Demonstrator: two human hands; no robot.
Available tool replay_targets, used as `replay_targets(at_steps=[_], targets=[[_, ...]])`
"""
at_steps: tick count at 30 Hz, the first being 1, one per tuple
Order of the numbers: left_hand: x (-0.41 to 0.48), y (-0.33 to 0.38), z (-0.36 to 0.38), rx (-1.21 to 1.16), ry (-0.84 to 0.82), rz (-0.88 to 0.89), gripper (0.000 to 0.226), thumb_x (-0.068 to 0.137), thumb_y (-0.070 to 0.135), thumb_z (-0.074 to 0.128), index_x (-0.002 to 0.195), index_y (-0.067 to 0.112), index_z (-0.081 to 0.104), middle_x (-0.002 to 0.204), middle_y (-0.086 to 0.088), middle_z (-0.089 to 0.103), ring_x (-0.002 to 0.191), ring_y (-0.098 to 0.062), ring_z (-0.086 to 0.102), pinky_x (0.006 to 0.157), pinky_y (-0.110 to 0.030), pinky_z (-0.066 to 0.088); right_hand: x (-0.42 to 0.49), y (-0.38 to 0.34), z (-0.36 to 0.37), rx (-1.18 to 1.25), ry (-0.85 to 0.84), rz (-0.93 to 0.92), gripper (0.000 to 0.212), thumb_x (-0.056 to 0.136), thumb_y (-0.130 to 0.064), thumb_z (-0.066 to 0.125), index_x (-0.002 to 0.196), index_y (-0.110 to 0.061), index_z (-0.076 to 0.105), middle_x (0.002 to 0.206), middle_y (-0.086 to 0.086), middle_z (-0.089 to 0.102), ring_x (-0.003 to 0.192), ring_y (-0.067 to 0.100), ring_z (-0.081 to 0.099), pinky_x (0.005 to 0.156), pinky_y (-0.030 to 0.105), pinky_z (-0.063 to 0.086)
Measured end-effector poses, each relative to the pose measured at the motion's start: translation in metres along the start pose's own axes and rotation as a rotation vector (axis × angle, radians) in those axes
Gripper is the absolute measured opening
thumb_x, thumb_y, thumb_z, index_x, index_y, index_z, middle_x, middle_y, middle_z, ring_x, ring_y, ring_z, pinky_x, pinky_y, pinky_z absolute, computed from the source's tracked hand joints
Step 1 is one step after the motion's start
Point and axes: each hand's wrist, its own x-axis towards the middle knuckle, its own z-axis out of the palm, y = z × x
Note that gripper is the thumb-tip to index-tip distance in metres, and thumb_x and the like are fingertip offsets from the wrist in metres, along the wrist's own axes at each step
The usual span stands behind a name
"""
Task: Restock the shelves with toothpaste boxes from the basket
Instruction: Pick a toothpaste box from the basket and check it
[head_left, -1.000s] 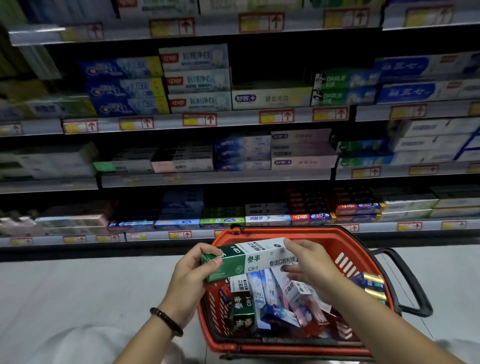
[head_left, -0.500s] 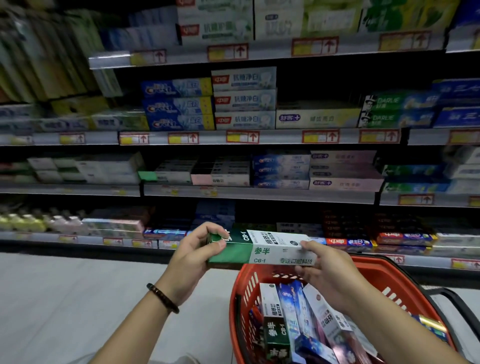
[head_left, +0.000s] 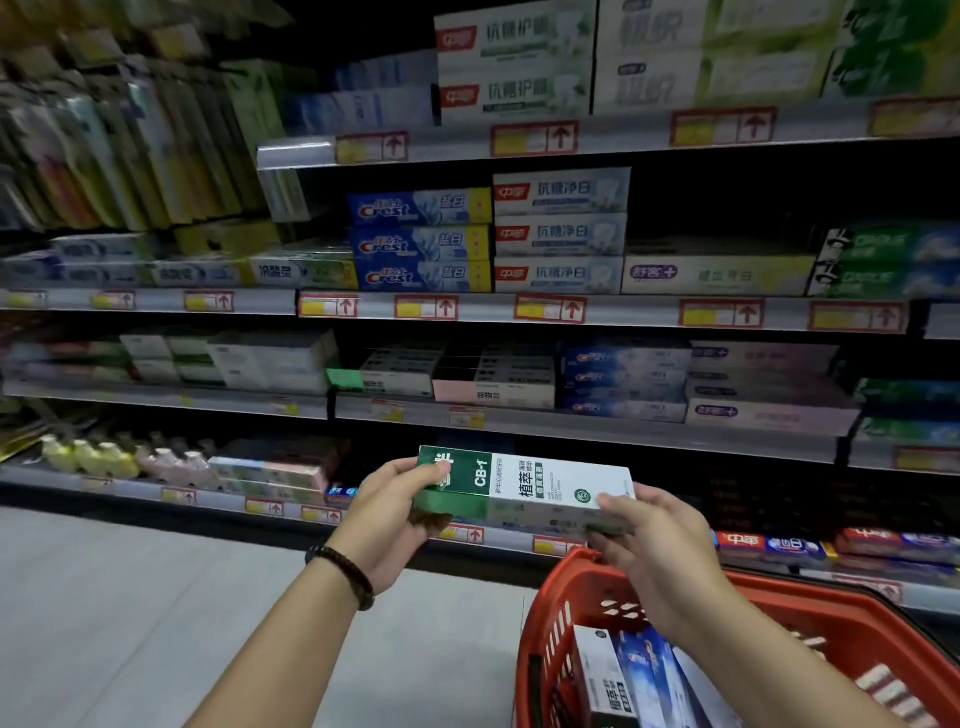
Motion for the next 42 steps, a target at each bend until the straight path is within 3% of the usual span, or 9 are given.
replay_targets(at_steps=[7,11,13,16,21,24,29,36,42], targets=[[0.023,0.008,-0.016,-0.183,0.15,0.027,0.051,0.086,0.012,0.082,0.132,0.001,0.061,0.111,-0.02,0.075,0.086,-0.029,0.07,0.075,-0.038,0.059,0.019,0.003,0.041,-0.024,-0.014,-0.06,0.028,0.095,0.004,0.072,0.12,-0.005,0.066,0.107,0.016,0.079,0.097,0.029,0.079,0.079,0.036,0.063],[0.031,0.009,-0.025,-0.266,0.213,0.065,0.044,0.088,0.009,0.081,0.127,0.011,0.062,0.116,-0.022,0.074,0.102,-0.038,0.073,0.09,-0.054,0.061,0.035,0.009,0.064,-0.032,-0.041,-0.068,0.03,0.095,0.006,0.071,0.122,-0.006,0.065,0.111,0.017,0.078,0.098,0.03,0.079,0.081,0.037,0.063],[0.035,0.011,-0.027,-0.302,0.243,0.081,0.04,0.088,0.009,0.081,0.123,0.015,0.062,0.113,-0.02,0.075,0.105,-0.04,0.073,0.09,-0.057,0.061,0.041,0.01,0.076,-0.037,-0.052,-0.07,0.028,0.095,0.007,0.07,0.119,-0.006,0.065,0.111,0.018,0.078,0.099,0.031,0.078,0.085,0.039,0.063],[0.041,0.015,-0.031,-0.327,0.284,0.131,0.035,0.09,0.01,0.079,0.12,0.017,0.064,0.107,-0.016,0.078,0.1,-0.037,0.076,0.086,-0.052,0.063,0.05,0.012,0.091,-0.021,-0.068,-0.067,0.026,0.095,0.008,0.069,0.118,-0.005,0.064,0.11,0.019,0.077,0.101,0.034,0.077,0.093,0.045,0.062],[0.051,0.014,-0.033,-0.426,0.358,0.163,0.029,0.094,0.007,0.075,0.12,0.017,0.067,0.094,-0.008,0.081,0.101,-0.032,0.076,0.083,-0.043,0.062,0.063,0.017,0.113,0.013,-0.075,-0.06,0.03,0.094,0.01,0.068,0.12,-0.003,0.063,0.105,0.021,0.078,0.098,0.036,0.077,0.09,0.044,0.06],[0.057,0.016,-0.038,-0.456,0.352,0.152,0.031,0.096,0.006,0.072,0.123,0.022,0.068,0.097,-0.008,0.081,0.103,-0.031,0.075,0.086,-0.043,0.061,0.071,0.021,0.123,0.026,-0.082,-0.059,0.029,0.096,0.01,0.067,0.121,-0.004,0.064,0.1,0.019,0.08,0.097,0.034,0.078,0.088,0.044,0.06],[0.069,0.021,-0.053,-0.495,0.274,0.104,0.047,0.095,0.002,0.067,0.129,0.034,0.065,0.116,-0.018,0.076,0.105,-0.042,0.073,0.096,-0.054,0.058,0.078,0.029,0.138,0.048,-0.101,-0.043,0.03,0.096,0.01,0.067,0.122,-0.005,0.062,0.096,0.018,0.081,0.097,0.036,0.078,0.087,0.043,0.06],[0.075,0.024,-0.062,-0.517,0.285,0.181,0.058,0.094,-0.003,0.068,0.14,0.031,0.06,0.123,-0.015,0.073,0.107,-0.039,0.072,0.095,-0.053,0.059,0.086,0.034,0.156,0.027,-0.142,-0.027,0.027,0.098,0.001,0.07,0.122,-0.009,0.061,0.107,0.019,0.079,0.098,0.033,0.079,0.095,0.049,0.061],[0.074,0.029,-0.067,-0.502,0.324,0.244,0.053,0.09,0.004,0.077,0.135,0.029,0.064,0.115,-0.012,0.077,0.097,-0.034,0.077,0.091,-0.049,0.062,0.087,0.034,0.166,-0.074,-0.135,-0.065,0.03,0.096,-0.005,0.075,0.122,-0.008,0.06,0.112,0.018,0.077,0.096,0.032,0.08,0.085,0.047,0.065]])
